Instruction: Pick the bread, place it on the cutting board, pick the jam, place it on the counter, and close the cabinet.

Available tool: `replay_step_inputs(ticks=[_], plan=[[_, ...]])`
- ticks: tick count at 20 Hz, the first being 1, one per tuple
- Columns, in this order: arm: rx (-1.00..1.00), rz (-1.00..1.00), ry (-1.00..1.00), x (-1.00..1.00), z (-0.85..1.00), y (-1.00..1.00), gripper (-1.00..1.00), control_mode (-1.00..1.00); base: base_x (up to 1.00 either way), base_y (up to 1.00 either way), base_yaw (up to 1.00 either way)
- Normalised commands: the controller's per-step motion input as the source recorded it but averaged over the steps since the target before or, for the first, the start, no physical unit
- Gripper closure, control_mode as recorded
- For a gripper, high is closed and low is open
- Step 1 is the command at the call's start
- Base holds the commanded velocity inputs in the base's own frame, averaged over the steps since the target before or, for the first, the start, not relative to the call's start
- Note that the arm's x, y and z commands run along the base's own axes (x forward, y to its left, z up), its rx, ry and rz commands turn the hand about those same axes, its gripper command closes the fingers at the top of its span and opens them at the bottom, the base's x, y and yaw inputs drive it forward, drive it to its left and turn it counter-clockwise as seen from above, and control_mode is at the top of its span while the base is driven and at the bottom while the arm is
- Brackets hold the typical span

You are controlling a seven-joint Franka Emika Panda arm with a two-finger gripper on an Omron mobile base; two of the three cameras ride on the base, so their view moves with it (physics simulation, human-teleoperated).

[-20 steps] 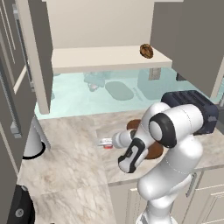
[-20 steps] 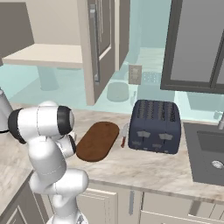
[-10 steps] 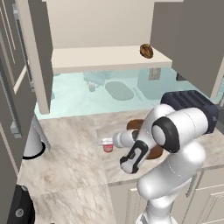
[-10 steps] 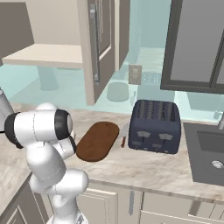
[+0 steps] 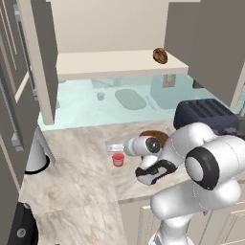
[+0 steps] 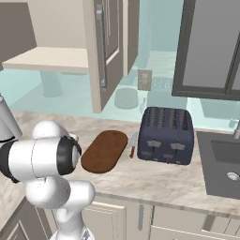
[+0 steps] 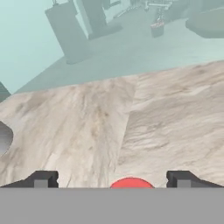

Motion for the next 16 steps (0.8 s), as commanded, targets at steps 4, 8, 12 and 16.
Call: replay_step_inputs(ticks=[4, 8, 12, 16], plan=[[0.0, -0.11, 0.0, -0.06, 0.64, 0.02, -1.0, -1.0, 0.0, 0.0, 0.0], [0.0, -0.12, 0.01, -0.09, 0.61, 0.06, -1.0, -1.0, 0.0, 0.0, 0.0], [0.0, -0.14, 0.03, -0.03, 0.68, 0.08, -1.0, -1.0, 0.0, 0.0, 0.0], [0.0, -0.15, 0.04, -0.02, 0.67, 0.01, -1.0, -1.0, 0.0, 0.0, 0.0]])
